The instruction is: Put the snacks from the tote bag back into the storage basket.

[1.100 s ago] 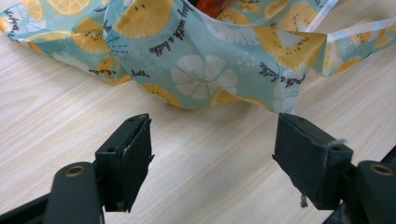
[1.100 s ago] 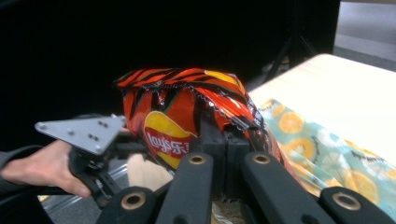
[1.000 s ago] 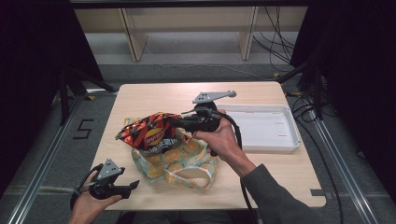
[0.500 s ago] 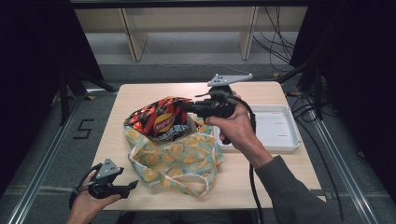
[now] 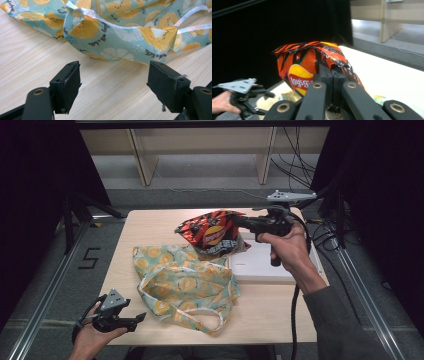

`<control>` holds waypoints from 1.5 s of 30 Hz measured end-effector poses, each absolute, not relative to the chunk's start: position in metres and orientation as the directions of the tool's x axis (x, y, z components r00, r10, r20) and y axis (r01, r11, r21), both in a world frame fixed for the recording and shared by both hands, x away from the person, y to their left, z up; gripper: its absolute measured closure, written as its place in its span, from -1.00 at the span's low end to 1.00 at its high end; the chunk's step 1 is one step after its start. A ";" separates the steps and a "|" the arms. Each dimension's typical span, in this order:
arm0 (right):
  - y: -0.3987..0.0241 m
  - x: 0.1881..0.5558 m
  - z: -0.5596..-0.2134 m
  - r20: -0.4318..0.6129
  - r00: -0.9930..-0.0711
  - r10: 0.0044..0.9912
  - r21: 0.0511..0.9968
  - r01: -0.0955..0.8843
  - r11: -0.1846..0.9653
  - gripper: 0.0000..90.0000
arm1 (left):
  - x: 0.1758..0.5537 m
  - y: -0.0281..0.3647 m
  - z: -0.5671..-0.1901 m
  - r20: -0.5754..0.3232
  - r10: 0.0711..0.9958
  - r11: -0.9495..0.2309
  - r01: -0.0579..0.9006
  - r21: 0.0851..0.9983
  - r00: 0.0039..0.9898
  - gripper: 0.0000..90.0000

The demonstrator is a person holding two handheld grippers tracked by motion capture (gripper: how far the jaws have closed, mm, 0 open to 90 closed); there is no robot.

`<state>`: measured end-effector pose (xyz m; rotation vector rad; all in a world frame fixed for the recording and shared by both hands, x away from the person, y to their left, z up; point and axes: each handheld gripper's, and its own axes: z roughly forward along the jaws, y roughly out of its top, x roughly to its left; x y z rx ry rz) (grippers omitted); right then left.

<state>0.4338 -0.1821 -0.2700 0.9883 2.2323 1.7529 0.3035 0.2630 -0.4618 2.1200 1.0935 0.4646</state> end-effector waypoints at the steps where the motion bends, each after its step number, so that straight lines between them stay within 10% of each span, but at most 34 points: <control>1: -0.189 0.435 -0.272 0.277 -0.764 0.582 0.908 0.406 0.101 1.00 | 0.303 0.264 -0.461 -0.003 0.811 -0.405 0.566 0.718 0.585 -0.42; 18: -0.268 0.447 -0.319 0.315 -0.616 0.722 0.867 0.496 0.045 1.00 | 0.305 0.264 -0.462 0.001 0.806 -0.415 0.563 0.714 0.592 -0.42; 45: -0.273 0.438 -0.357 0.416 -0.572 0.707 0.817 0.576 -0.015 1.00 | 0.306 0.262 -0.463 0.008 0.792 -0.442 0.563 0.698 0.611 -0.42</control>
